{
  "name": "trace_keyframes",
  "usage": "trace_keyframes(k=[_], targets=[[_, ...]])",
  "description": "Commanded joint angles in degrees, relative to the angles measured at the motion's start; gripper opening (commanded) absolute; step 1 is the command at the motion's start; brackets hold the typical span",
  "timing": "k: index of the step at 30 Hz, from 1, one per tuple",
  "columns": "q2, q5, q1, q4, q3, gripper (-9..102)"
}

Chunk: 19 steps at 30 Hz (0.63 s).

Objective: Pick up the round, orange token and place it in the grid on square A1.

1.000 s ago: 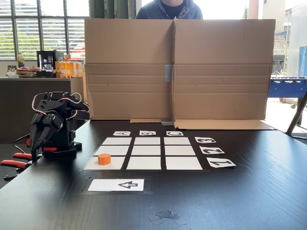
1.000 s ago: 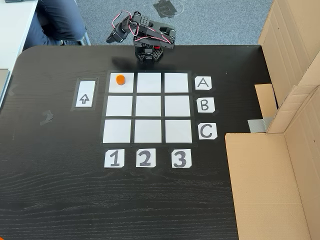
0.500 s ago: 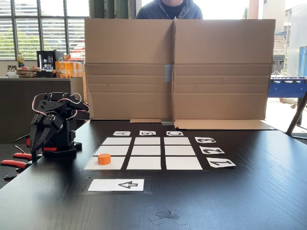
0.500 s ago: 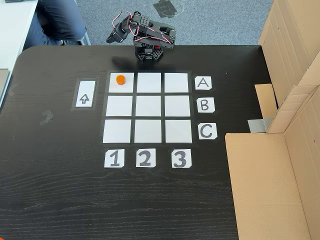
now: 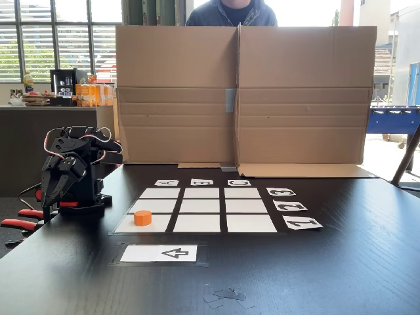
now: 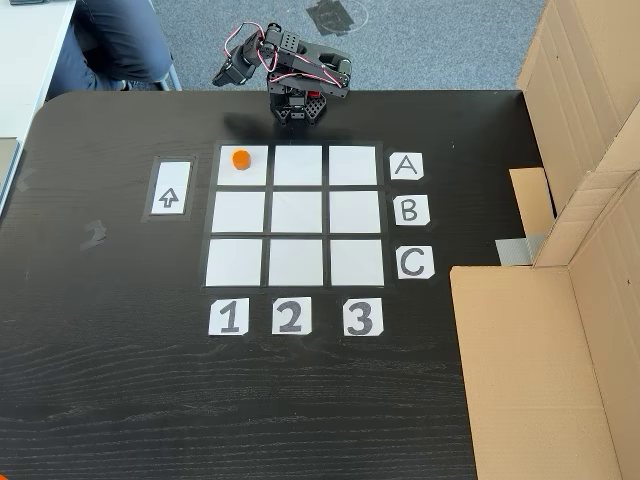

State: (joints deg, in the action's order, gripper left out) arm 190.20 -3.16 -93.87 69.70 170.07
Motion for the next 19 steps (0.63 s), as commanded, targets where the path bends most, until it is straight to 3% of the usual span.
trace_keyframes(k=[1, 19], targets=[[0.35, 0.18, -0.53, -0.62, -0.97, -1], [0.35, 0.18, -0.7, -0.53, -1.49, -1]])
